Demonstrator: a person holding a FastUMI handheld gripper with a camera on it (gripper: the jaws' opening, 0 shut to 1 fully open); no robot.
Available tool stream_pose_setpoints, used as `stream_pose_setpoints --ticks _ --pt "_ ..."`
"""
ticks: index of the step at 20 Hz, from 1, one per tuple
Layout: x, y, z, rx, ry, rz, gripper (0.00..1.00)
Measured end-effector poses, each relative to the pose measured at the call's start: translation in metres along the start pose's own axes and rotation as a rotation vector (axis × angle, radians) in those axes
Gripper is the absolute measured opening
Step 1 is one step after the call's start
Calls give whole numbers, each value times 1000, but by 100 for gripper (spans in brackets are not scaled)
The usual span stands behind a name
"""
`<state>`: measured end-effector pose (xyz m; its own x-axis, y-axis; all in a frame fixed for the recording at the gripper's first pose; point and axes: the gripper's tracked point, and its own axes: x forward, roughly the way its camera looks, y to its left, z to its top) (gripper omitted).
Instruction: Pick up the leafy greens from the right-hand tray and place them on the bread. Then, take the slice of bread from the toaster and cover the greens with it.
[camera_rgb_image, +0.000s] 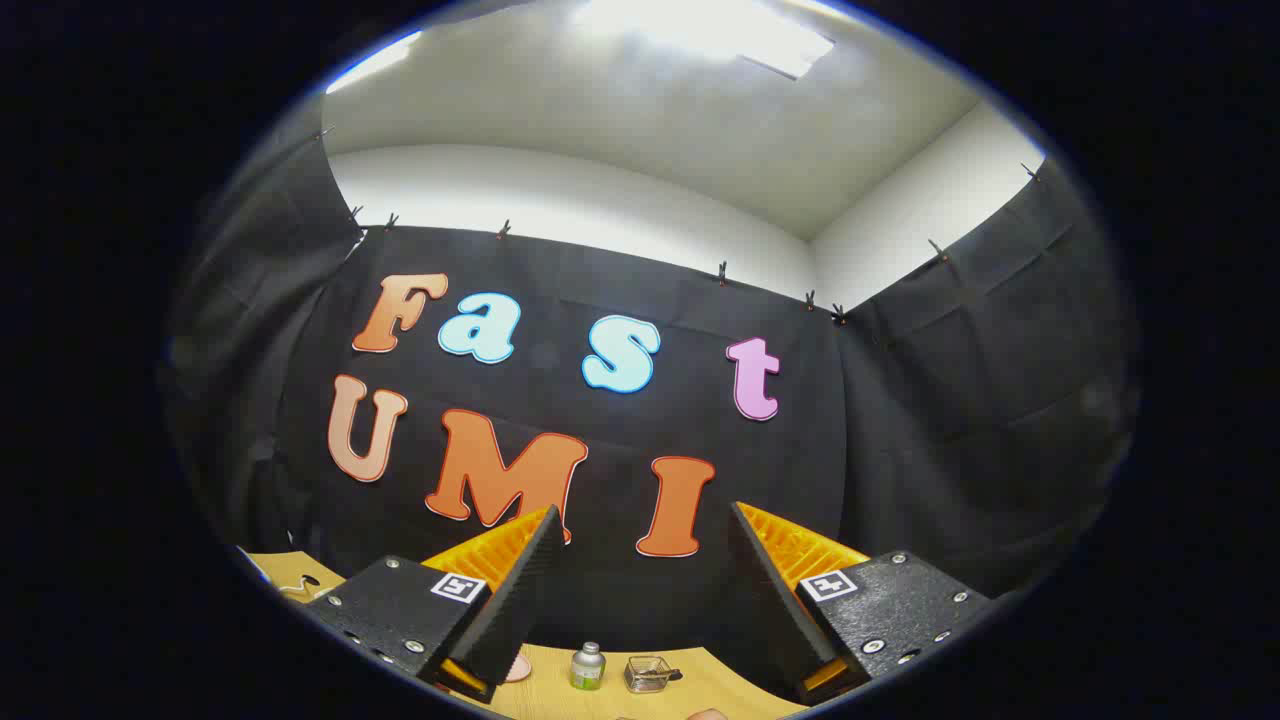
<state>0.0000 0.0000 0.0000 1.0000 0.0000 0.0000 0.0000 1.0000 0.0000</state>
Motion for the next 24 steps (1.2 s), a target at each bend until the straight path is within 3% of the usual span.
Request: stream_pose_setpoints --ticks 15,24 --pt "0 -29 -30 -9 77 -30 98" --pt "-17 -2 -121 -9 316 94 98"
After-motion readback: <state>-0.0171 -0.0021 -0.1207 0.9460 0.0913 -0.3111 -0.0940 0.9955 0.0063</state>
